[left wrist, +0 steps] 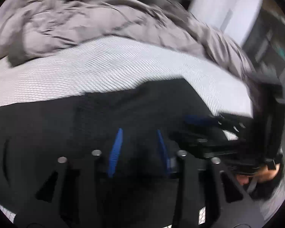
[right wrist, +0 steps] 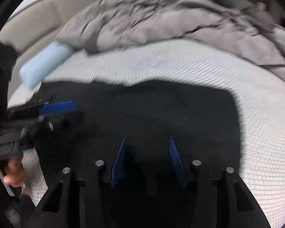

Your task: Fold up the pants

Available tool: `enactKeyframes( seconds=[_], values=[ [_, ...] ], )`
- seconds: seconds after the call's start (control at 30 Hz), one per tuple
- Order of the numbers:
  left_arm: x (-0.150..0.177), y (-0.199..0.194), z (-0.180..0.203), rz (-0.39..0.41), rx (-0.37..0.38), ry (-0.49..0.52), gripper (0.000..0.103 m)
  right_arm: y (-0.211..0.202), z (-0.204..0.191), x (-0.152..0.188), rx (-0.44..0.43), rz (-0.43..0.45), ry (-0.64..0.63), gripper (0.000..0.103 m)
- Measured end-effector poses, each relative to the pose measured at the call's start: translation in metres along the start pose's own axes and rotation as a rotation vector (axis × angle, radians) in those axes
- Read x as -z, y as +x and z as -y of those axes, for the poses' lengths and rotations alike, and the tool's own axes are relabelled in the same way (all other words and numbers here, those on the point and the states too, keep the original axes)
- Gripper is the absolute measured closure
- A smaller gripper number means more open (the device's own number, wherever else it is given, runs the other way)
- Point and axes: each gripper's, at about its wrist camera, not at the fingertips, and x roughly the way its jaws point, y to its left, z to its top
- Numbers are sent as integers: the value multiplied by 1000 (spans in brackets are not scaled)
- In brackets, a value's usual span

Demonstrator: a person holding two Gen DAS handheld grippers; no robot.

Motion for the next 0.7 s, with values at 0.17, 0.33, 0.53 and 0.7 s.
enactKeyframes(
  seconds=[0.17,0.33,0.53,0.7],
  values=[
    [25,12,-6,-64,-24,68,68,3,4,16,216,-42,-107,54],
    [41,-23,-12,-33,-36,30,59,-30,52,39,364,-12,-25,53],
    [57,-36,40,-11,38,147,58,-50,12,40,91,52,-25,53],
    [71,-20,45,-85,-5,184,59,-25,-13,56,99,-29,-120,54]
  ],
)
